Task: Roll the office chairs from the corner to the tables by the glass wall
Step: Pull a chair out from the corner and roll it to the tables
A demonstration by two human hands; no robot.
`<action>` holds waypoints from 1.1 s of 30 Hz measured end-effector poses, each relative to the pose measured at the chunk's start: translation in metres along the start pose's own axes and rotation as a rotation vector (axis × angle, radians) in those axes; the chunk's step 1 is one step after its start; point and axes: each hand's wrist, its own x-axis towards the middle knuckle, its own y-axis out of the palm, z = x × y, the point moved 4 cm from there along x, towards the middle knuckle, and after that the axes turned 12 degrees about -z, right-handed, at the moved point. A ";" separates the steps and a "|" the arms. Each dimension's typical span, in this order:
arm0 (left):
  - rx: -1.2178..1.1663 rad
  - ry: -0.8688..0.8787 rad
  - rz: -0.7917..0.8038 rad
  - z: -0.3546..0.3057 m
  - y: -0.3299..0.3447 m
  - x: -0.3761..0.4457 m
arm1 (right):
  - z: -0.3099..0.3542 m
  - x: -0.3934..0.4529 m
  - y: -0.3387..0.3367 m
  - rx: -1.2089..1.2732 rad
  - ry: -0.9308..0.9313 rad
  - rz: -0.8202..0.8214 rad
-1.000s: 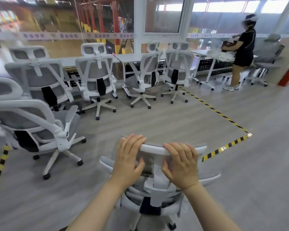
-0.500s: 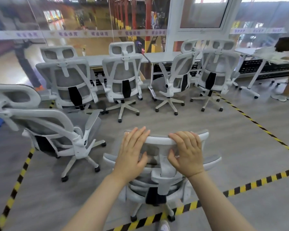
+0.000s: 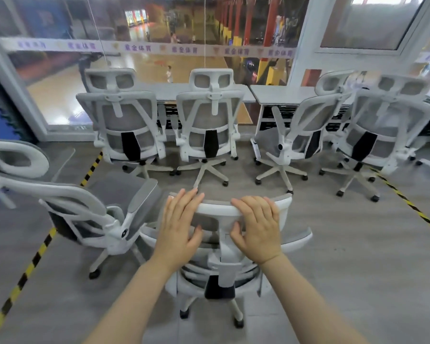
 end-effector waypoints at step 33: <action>0.067 -0.347 0.009 0.142 0.084 0.162 | -0.090 0.157 0.225 0.375 0.162 0.270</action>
